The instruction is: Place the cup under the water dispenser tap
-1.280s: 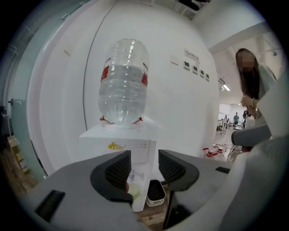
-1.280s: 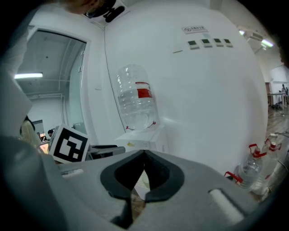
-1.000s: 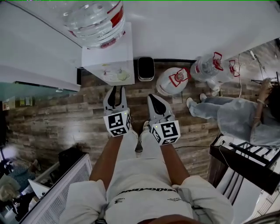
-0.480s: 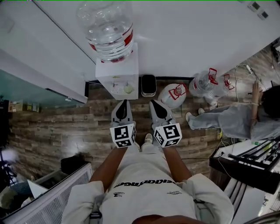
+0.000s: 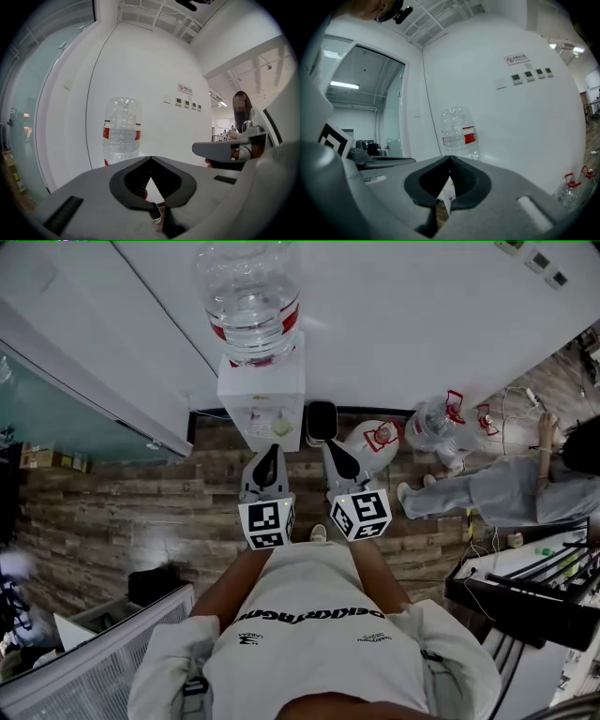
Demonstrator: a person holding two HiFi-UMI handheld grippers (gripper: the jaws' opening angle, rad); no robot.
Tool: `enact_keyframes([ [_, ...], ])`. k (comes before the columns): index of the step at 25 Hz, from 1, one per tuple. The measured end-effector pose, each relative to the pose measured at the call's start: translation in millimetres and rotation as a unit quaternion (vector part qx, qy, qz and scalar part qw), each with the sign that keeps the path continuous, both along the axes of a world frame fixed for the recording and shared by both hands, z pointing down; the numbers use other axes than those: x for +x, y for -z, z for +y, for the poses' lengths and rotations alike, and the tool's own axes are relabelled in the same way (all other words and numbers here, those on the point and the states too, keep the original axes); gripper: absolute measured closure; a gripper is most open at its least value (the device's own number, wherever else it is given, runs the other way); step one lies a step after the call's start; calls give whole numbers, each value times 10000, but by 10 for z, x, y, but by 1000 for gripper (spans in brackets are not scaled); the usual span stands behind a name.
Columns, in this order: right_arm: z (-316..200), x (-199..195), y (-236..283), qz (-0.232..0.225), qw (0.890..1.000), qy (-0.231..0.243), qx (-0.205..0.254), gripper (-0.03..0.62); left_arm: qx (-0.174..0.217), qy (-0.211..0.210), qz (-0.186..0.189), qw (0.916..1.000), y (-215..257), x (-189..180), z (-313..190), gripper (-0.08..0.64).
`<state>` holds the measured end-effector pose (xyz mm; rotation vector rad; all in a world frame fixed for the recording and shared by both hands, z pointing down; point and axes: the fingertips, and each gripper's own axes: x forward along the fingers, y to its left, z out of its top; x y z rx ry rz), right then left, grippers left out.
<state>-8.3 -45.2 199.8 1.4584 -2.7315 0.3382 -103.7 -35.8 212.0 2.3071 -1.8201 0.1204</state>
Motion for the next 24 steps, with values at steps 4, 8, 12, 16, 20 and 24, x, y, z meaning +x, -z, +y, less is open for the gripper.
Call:
enact_keyframes([
  [4,-3,-41,80,27,10000,21,91,594,71,-19,24,10000,79,-21,46,563],
  [8,9,-85,151,49,9997,72,209,593,145,-9,39,9999,153,-44,45,563],
  [12,-4,-113,166,87,9995,123,266,592,156,-55,121,9998,161,-31,22,563],
  [16,-21,-140,171,115,9994,160,284,594,180,-65,138,9997,182,-40,19,563],
  [20,-51,-173,161,105,9994,184,284,594,263,-107,133,9995,219,-51,4,563],
  [24,-69,-196,149,112,9993,195,284,594,286,-148,160,9994,233,-59,-15,563],
])
